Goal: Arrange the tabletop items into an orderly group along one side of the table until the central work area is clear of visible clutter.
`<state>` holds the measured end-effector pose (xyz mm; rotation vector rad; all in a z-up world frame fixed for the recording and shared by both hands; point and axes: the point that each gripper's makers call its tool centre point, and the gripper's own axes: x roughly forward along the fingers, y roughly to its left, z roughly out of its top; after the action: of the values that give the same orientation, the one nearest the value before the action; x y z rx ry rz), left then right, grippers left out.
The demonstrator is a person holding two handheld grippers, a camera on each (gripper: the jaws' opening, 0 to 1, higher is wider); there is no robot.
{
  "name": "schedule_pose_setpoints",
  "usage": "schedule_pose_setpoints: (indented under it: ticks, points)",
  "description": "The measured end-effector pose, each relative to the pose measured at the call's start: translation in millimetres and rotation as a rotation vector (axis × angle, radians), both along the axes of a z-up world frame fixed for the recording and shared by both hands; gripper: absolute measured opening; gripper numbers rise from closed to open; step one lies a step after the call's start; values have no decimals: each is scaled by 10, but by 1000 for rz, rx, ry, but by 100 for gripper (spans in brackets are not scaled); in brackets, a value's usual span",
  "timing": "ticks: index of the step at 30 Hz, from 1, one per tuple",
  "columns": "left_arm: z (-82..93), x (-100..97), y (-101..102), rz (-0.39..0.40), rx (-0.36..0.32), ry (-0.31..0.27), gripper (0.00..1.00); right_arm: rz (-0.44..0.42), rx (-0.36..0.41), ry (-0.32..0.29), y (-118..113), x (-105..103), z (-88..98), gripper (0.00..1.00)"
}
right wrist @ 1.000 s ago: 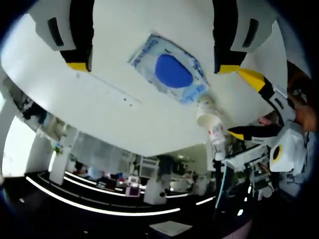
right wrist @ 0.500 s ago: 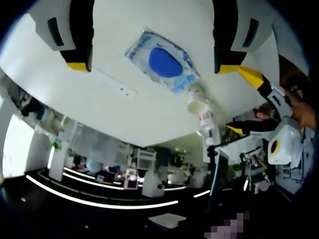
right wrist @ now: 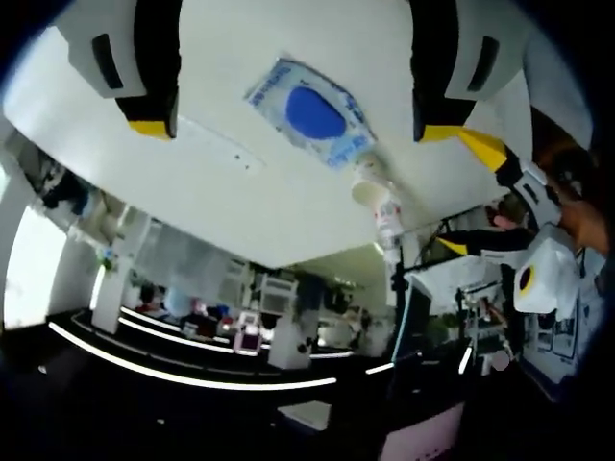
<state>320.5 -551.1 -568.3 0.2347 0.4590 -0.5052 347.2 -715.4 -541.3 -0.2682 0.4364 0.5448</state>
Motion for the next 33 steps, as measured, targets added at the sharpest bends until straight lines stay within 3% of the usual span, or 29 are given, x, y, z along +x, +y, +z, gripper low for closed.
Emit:
schedule_pose_setpoints:
  ticks: [14,24,30,33]
  points:
    - [225,-116,13,36,-66,-10,99,15,0,-35,-94,-163,145,100]
    - [364,-208,-49,11,-54,-42,98,51,-26,-44,-173,-353,196,100]
    - [419,-276,-63,-14,-9,-58,98,53,-1,-49,-228,-425,214,100]
    - [458,-312,-64,-11,-30,-58,98,55,11,-58,-255,-481,236,99]
